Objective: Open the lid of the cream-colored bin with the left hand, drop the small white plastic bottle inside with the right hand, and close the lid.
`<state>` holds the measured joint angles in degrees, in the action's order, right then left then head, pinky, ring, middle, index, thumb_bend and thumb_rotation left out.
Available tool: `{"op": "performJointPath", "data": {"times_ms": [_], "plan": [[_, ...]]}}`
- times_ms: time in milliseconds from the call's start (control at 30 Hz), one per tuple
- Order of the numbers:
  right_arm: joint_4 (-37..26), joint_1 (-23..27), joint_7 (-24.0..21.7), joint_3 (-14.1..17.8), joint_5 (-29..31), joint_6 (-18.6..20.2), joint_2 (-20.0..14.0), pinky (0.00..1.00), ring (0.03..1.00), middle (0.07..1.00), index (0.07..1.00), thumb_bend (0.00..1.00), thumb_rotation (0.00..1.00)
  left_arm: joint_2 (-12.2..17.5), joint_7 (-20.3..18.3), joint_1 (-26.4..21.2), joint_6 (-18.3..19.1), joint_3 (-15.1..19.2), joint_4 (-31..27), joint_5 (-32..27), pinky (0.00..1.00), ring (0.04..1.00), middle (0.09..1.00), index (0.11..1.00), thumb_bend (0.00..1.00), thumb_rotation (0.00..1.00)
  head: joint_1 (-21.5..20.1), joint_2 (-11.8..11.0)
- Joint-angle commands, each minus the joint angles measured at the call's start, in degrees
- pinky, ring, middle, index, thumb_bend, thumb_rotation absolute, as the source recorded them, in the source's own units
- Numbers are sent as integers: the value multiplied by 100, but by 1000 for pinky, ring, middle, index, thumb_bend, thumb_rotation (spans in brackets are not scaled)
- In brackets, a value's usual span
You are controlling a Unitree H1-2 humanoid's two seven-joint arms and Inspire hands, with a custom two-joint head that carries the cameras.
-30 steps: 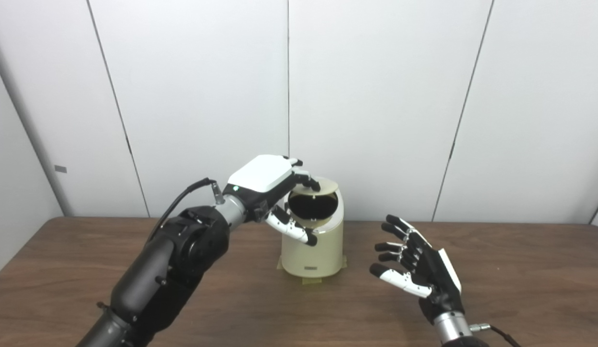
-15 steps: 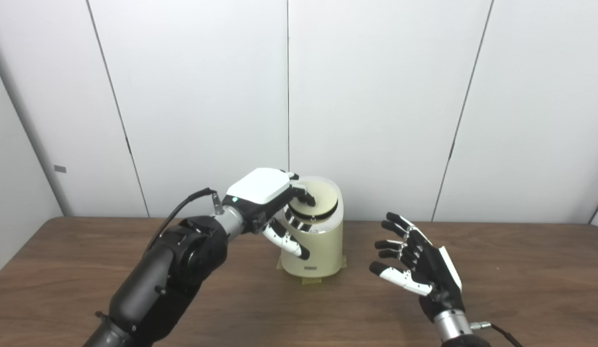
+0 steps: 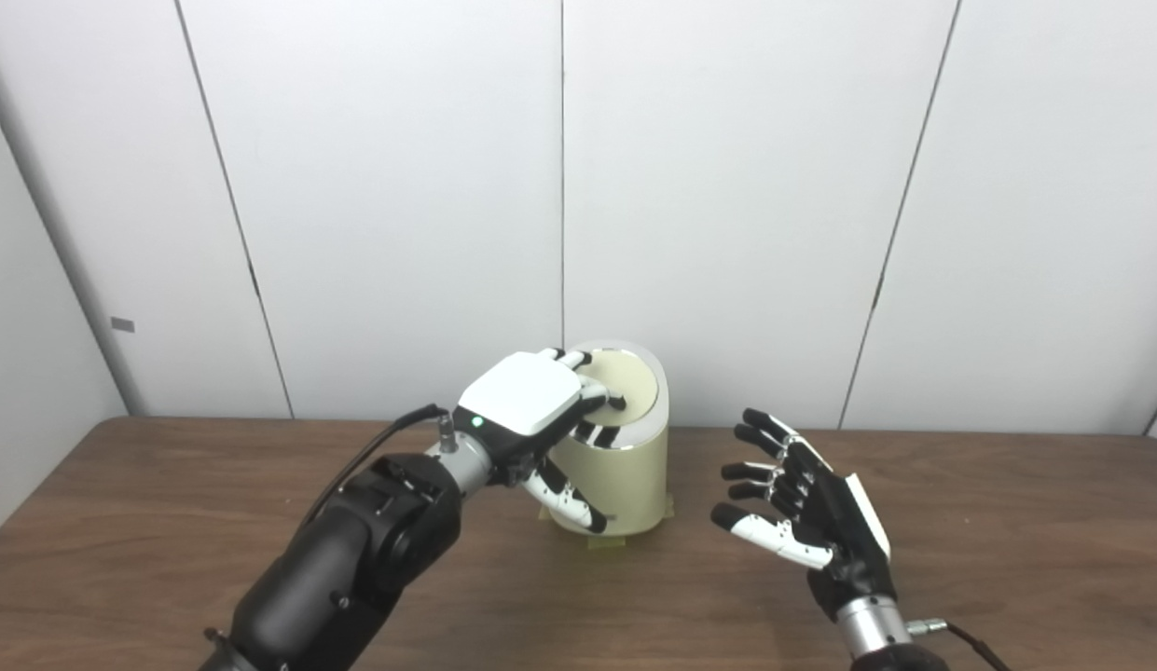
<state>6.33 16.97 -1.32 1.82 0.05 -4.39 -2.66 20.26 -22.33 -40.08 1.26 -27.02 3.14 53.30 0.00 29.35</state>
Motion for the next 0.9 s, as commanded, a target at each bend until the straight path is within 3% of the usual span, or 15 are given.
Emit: {"op": "performJointPath", "data": {"times_ms": [0, 267, 867], "plan": [[-213, 169, 31, 7, 33, -30, 19, 585, 647, 822, 819, 918, 285, -89, -37, -67, 40, -78, 114, 100, 1000, 1000, 889, 893, 992, 402, 0, 2], [-259, 148, 10, 31, 128, 30, 0, 580, 650, 827, 817, 941, 293, -132, -155, 19, 41, -130, 114, 206, 1000, 1000, 895, 886, 993, 392, 6, 41], [-261, 151, 24, 26, 95, 56, -12, 564, 645, 827, 826, 937, 302, 14, -772, -98, 158, -150, -7, -5, 1000, 933, 749, 708, 999, 416, 60, 51]]}}
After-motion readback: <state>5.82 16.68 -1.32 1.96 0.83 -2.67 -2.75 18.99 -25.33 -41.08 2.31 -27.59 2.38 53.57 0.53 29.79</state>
